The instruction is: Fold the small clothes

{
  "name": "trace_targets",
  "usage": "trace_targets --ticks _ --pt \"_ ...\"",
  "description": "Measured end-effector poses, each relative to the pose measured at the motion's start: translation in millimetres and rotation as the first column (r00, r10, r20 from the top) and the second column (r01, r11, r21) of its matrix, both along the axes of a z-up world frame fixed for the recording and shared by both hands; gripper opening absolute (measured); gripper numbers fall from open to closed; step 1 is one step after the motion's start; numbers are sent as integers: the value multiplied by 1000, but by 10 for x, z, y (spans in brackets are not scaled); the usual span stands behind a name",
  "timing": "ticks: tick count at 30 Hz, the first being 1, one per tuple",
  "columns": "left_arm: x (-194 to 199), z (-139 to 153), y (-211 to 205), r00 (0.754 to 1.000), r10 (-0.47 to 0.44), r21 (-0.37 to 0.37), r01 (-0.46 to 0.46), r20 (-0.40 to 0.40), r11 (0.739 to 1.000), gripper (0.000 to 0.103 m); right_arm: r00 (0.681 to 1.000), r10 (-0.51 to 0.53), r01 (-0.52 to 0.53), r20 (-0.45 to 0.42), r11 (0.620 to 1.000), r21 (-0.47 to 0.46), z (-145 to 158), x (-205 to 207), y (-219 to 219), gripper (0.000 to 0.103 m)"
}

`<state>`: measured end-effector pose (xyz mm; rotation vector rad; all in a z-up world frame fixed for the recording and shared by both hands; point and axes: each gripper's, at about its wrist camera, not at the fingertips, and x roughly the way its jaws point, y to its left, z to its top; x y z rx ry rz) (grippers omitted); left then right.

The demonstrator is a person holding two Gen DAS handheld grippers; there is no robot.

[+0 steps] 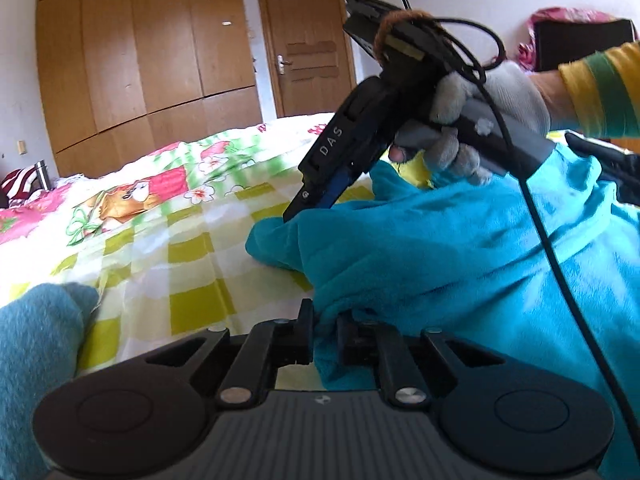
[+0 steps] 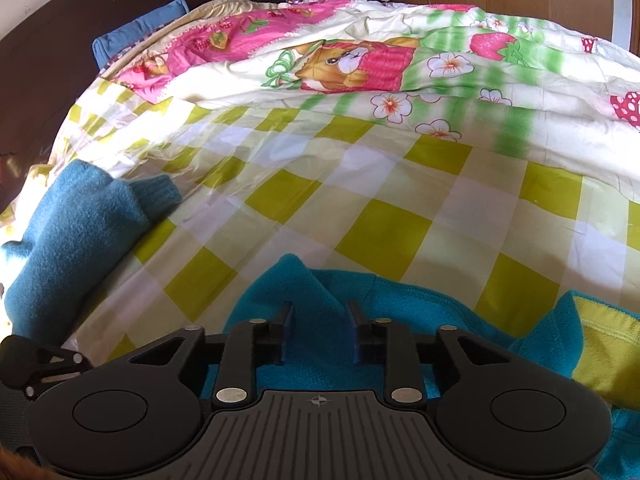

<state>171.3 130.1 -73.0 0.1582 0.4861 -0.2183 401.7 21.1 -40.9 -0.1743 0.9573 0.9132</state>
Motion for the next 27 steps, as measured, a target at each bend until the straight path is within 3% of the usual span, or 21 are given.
trace_targets --ticks 2,5,7,8,12,15,17,19,22,27 --pt "-86 33 11 999 40 -38 -39 17 999 25 1000 4 -4 -8 1000 16 -34 28 26 44" --pt "-141 40 -21 997 66 -2 -66 27 998 26 999 28 -28 -24 1000 2 -71 -21 109 42" --pt "-90 36 -34 998 62 24 -62 0 998 27 997 71 -71 -1 997 -36 -79 -120 192 21" --pt "-91 32 -44 998 67 37 -67 -1 997 30 996 92 -92 3 995 -41 -66 -161 215 20" --pt "-92 54 -92 999 50 62 -51 14 997 31 992 124 -121 32 989 -86 -45 -199 280 24" --pt "-83 43 -183 999 29 121 -35 46 992 48 989 143 -140 24 984 -107 -100 -166 362 26" --pt "-50 15 -227 998 24 155 -32 52 987 47 990 139 -135 23 983 -127 -163 -153 420 26" --pt "-9 17 -206 999 32 128 -34 16 991 26 991 133 -128 28 982 -139 -176 -167 455 21" --pt "-60 74 -96 998 57 39 -57 -4 998 26 992 118 -110 50 983 -148 -105 -221 456 6" --pt "-304 258 20 991 134 -78 -132 20 988 25 992 72 -65 101 996 -68 192 -273 425 3"
